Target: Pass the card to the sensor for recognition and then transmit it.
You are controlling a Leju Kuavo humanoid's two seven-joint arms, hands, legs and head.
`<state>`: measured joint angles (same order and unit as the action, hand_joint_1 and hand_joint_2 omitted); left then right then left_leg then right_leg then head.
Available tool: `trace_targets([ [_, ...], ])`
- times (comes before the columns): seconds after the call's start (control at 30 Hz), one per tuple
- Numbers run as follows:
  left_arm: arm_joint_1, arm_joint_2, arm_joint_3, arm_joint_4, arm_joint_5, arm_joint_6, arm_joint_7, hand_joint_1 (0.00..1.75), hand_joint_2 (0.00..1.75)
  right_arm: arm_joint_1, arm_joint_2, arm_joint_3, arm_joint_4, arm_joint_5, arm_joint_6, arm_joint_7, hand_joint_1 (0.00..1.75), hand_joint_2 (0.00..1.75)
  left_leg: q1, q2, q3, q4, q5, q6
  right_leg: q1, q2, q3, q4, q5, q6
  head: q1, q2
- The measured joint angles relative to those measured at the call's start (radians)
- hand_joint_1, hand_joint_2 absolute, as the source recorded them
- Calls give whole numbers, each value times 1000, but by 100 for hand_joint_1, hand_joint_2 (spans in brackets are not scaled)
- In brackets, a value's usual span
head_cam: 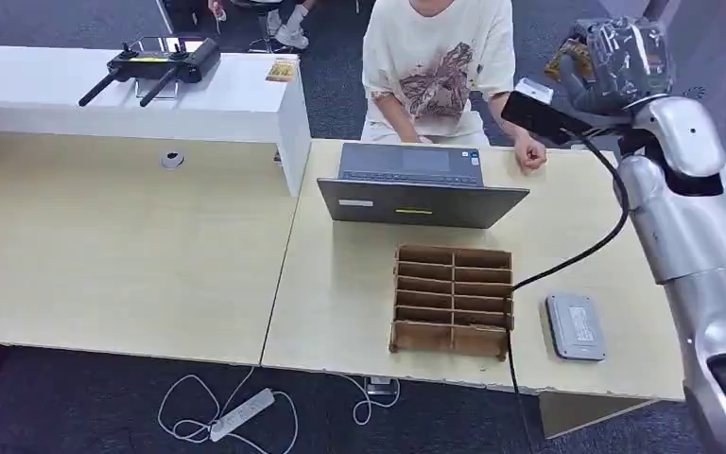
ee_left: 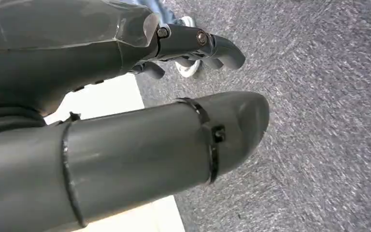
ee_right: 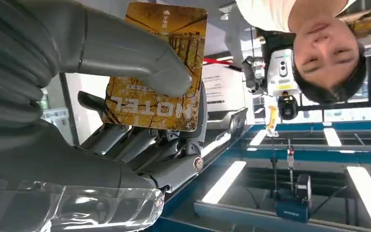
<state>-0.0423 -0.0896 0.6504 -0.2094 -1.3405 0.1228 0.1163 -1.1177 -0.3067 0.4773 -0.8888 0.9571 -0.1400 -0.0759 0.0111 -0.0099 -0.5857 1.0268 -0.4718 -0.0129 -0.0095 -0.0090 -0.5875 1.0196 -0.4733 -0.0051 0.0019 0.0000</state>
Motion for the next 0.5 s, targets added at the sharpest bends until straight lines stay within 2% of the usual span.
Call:
trace_targets([
  [0.13,0,0,4,0,-5,0,-2,0,0,-61,32,23,92,15,13,32,175,175,0,0,0,0,0,0,0,0,0,0,0,0,-1,0],
  [0.5,1,1,8,0,-16,0,-10,0,0,-145,98,35,289,-12,47,73,175,175,0,0,0,0,0,0,0,0,0,0,0,0,0,0],
])
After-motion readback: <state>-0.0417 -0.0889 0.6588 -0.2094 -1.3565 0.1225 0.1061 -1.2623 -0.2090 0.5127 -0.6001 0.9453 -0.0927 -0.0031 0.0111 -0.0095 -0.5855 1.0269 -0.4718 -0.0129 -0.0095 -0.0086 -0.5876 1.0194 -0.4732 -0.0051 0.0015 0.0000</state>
